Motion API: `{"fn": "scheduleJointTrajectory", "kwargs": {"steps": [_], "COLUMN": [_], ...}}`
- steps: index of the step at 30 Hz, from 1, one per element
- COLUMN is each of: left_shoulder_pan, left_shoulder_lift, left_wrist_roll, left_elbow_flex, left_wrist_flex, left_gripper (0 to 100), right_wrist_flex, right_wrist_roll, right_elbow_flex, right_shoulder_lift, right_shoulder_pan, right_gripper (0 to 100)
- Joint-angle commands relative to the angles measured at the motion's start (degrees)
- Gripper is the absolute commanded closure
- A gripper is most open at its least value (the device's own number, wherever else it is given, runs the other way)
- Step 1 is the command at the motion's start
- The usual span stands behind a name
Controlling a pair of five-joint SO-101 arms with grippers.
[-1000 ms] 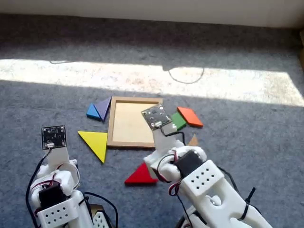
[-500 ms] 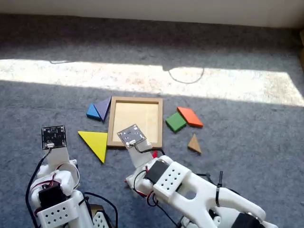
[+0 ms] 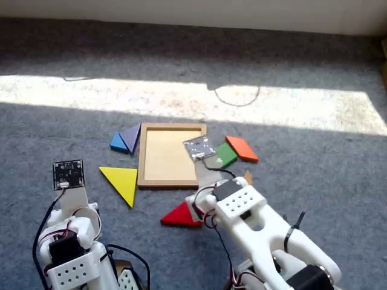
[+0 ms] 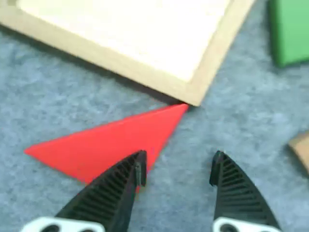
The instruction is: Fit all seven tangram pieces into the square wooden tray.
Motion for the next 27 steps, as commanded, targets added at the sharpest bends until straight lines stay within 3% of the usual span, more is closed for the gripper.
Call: {"fn": "scheduleJointTrajectory", "kwargs": {"steps": [1, 7, 17, 22, 27], "left_shoulder_pan": [-0.57, -0.57, -0.57, -0.57, -0.57], "left_shoulder_lift": [-1.80, -1.80, -1.80, -1.80, -1.80], "left_wrist_roll": [0.09, 0.09, 0.09, 0.09, 0.09], "left_elbow_flex": [1.19, 1.19, 1.19, 1.19, 1.19], "left_wrist_flex": [0.44, 0.44, 0.44, 0.44, 0.44], "left_gripper": [99, 99, 99, 99, 99], "right_wrist_flex": [-0.48, -0.31, 6.73, 10.77, 9.71], "right_wrist_roll": [2.37, 1.41, -13.54, -19.78, -23.38], "right_elbow_flex": [0.48, 0.40, 0.31, 0.31, -1.63], "right_shoulder_lift": [1.36, 1.27, -14.11, -23.60, -21.93], "right_shoulder_pan": [8.31, 7.96, 1.54, -4.97, -12.79], "right_gripper": [78.2, 77.8, 77.7, 77.7, 77.7]}}
